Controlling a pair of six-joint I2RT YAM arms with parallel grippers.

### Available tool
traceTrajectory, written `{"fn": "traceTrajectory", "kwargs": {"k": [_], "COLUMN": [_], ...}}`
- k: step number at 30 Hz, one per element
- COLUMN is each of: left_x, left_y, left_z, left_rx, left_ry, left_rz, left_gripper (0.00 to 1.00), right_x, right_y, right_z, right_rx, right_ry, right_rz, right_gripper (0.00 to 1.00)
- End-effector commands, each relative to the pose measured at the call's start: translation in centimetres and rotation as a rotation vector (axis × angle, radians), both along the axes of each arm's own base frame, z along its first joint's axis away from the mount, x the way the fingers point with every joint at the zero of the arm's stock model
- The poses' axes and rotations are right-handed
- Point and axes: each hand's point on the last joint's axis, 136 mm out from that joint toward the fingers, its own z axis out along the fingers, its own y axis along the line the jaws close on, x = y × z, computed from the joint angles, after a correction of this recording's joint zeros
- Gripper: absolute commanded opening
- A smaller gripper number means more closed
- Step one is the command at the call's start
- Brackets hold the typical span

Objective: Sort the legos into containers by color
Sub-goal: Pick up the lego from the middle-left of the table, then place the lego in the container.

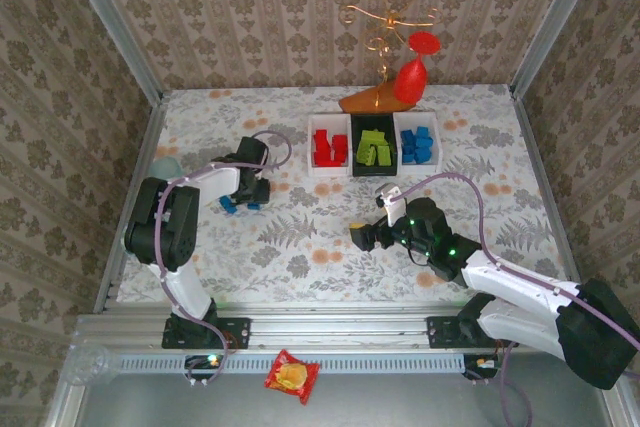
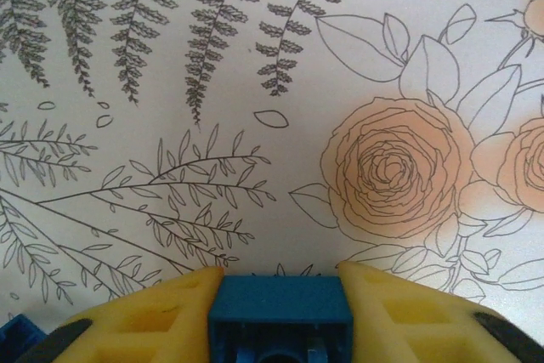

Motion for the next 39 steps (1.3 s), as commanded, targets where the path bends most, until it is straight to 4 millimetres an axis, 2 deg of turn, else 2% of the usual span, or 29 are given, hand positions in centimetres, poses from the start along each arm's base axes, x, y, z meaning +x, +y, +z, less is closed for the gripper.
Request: {"fn": "traceTrajectory", "kwargs": {"k": [1, 4, 5, 8, 12, 17, 20, 24, 27, 33, 39], "left_x": [-0.8, 0.1, 0.0, 0.3, 0.5, 1.7, 2.6, 4.0, 5.3, 7.6, 9.0], "left_y": [-1.2, -4.3, -6.7, -11.8, -19.5, -27.4, -31.8, -37.2, -39.8, -42.9, -44.3], "left_z": [0.5, 4.1, 5.6, 9.8, 14.6, 17.9, 18.4, 18.1, 17.5, 15.7, 15.8], "left_rx": [-0.02, -0.072, -0.092, -0.138, -0.256, -0.369, -0.427, -0.51, -0.524, -0.553, -0.577], "left_ry": [0.005, -0.104, -0.151, -0.272, -0.409, -0.511, -0.551, -0.561, -0.564, -0.579, -0.603], "left_rz": [-0.026, -0.086, -0.144, -0.257, -0.405, -0.532, -0.597, -0.664, -0.686, -0.707, -0.722], "left_gripper": [0.33, 0.31, 0.3, 0.29, 0.29, 0.29, 0.3, 0.3, 0.3, 0.33, 0.4], "right_x": [0.7, 1.7, 2.1, 3.2, 3.2, 2.4, 2.1, 2.1, 2.1, 2.0, 2.0], "right_y": [-0.2, -1.8, -2.9, -6.5, -9.8, -12.6, -13.4, -13.7, -13.7, -13.8, -13.8], "right_z": [1.6, 1.3, 1.1, 1.0, 1.7, 3.0, 3.4, 3.4, 3.3, 3.4, 3.3], "right_rx": [0.005, -0.033, -0.058, -0.118, -0.096, -0.06, -0.048, -0.056, -0.055, -0.043, -0.044], "right_ry": [-0.053, -0.056, -0.057, -0.066, -0.091, -0.15, -0.168, -0.164, -0.163, -0.17, -0.174], "right_rz": [-0.032, -0.136, -0.199, -0.392, -0.537, -0.648, -0.678, -0.692, -0.694, -0.694, -0.693], "right_gripper": [1.0, 1.0, 1.0, 1.0, 1.0, 1.0, 1.0, 1.0, 1.0, 1.0, 1.0]}}
